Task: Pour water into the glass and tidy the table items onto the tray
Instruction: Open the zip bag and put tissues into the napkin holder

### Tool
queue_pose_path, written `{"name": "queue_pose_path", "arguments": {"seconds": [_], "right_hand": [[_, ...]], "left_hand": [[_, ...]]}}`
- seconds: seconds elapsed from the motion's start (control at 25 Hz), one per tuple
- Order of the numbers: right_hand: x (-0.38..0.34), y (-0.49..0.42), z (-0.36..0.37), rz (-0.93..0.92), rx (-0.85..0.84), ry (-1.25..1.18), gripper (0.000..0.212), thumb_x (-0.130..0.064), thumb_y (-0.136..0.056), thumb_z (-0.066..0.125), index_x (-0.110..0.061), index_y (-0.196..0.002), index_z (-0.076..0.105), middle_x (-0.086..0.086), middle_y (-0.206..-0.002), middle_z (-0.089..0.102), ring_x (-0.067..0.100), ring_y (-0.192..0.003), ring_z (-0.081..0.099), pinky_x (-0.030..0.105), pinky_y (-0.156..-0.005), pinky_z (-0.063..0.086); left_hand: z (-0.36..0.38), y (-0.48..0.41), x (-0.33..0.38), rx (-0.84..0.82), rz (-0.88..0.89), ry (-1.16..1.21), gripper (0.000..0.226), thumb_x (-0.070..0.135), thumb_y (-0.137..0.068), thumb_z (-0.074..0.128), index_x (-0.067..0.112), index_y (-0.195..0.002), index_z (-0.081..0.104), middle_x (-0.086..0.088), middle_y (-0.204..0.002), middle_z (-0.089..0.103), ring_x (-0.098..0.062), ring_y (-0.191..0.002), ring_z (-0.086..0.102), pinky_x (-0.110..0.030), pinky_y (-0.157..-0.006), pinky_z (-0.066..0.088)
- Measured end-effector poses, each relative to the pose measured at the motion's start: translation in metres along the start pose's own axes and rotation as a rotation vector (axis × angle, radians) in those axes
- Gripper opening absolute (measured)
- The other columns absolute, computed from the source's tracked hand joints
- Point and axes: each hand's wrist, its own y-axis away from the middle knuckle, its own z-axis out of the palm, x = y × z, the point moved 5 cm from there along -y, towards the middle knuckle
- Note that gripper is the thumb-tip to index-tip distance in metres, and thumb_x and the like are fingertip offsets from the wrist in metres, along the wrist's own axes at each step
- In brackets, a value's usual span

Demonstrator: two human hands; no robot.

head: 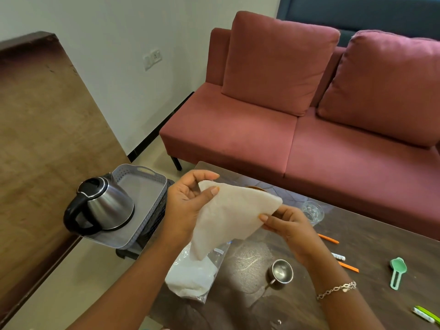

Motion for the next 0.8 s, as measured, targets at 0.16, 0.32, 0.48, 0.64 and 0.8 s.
{"name": "queue_pose_path", "arguments": {"seconds": [0.16, 0.32, 0.48, 0.64, 0.8], "right_hand": [[0.001, -0.002, 0.000, 0.021, -0.084, -0.018, 0.048, -0.031, -0.057, 0.082, -0.005, -0.094, 0.066, 0.008, -0.094, 0.073, 0.023, -0.091, 0.068, 0.028, -0.078, 0.055], [0.015, -0.002, 0.010, 0.149, -0.136, 0.029, 0.027, -0.010, -0.068, 0.070, -0.003, -0.094, 0.065, 0.008, -0.093, 0.073, 0.027, -0.092, 0.067, 0.036, -0.083, 0.054], [0.025, 0.002, 0.020, 0.260, -0.205, 0.054, 0.025, -0.009, -0.073, 0.066, -0.004, -0.097, 0.063, 0.007, -0.097, 0.071, 0.024, -0.093, 0.067, 0.034, -0.081, 0.054], [0.034, 0.001, 0.023, 0.325, -0.167, 0.051, 0.015, 0.000, -0.082, 0.060, -0.006, -0.096, 0.062, 0.008, -0.094, 0.071, 0.023, -0.089, 0.067, 0.034, -0.079, 0.054], [0.034, -0.001, 0.009, 0.330, -0.056, 0.015, 0.012, 0.002, -0.085, 0.055, -0.006, -0.092, 0.061, 0.007, -0.085, 0.070, 0.016, -0.072, 0.065, 0.028, -0.066, 0.053]], "left_hand": [[-0.010, -0.003, -0.003, 0.112, -0.082, 0.075, 0.022, -0.007, -0.080, 0.059, 0.015, -0.083, 0.062, 0.009, -0.067, 0.069, -0.008, -0.063, 0.066, -0.024, -0.056, 0.057], [-0.017, -0.003, -0.008, 0.192, -0.148, 0.103, 0.021, -0.005, -0.080, 0.059, 0.016, -0.083, 0.063, 0.010, -0.065, 0.071, -0.007, -0.060, 0.066, -0.024, -0.054, 0.057], [-0.026, -0.004, -0.011, 0.282, -0.163, 0.123, 0.020, -0.003, -0.080, 0.061, 0.017, -0.082, 0.063, 0.010, -0.065, 0.071, -0.008, -0.059, 0.067, -0.025, -0.053, 0.057], [-0.033, -0.004, -0.015, 0.348, -0.194, 0.117, 0.020, -0.001, -0.080, 0.063, 0.018, -0.083, 0.064, 0.006, -0.073, 0.071, -0.011, -0.064, 0.067, -0.025, -0.054, 0.057], [-0.050, -0.009, -0.028, 0.396, -0.277, 0.074, 0.021, -0.003, -0.080, 0.062, 0.017, -0.087, 0.065, -0.008, -0.096, 0.068, -0.023, -0.085, 0.064, -0.027, -0.059, 0.054]]}}
